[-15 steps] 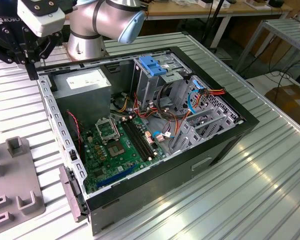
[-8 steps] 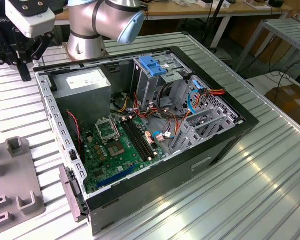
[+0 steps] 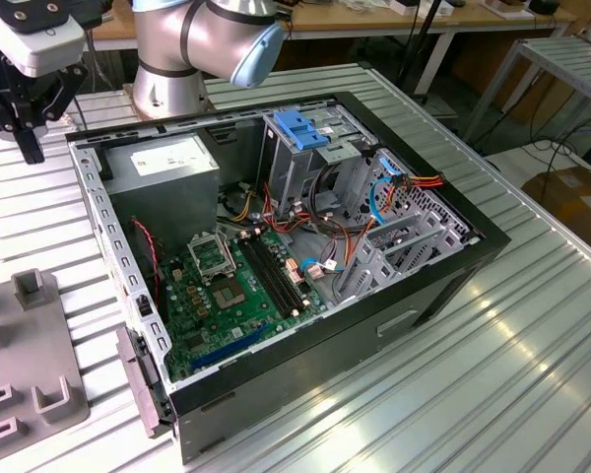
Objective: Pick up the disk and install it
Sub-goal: 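Reach for the disk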
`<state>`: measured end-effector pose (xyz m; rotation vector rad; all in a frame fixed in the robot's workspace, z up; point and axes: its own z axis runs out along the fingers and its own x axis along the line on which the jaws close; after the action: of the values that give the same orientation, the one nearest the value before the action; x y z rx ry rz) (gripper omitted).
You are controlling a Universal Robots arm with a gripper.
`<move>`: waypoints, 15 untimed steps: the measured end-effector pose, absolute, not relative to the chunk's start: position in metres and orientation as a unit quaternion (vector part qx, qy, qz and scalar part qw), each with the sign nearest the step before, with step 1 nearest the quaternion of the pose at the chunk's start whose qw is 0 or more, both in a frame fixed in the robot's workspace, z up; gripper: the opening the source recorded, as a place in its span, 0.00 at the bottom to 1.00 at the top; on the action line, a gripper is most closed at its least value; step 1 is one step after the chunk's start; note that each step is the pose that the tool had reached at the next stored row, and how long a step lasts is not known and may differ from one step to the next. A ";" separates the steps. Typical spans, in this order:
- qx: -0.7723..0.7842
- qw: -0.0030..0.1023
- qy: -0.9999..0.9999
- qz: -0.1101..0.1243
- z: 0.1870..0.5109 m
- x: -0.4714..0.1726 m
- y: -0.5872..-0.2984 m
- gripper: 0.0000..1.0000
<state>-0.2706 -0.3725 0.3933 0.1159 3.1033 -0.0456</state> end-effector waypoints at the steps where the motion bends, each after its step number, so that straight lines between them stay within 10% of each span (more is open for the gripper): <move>1: 0.037 0.018 0.999 -0.015 0.393 -0.272 -0.372 0.10; 15: 0.037 0.018 0.999 -0.015 0.393 -0.279 -0.372 0.10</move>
<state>-0.2788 -0.3724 0.3933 0.1158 3.1034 -0.0457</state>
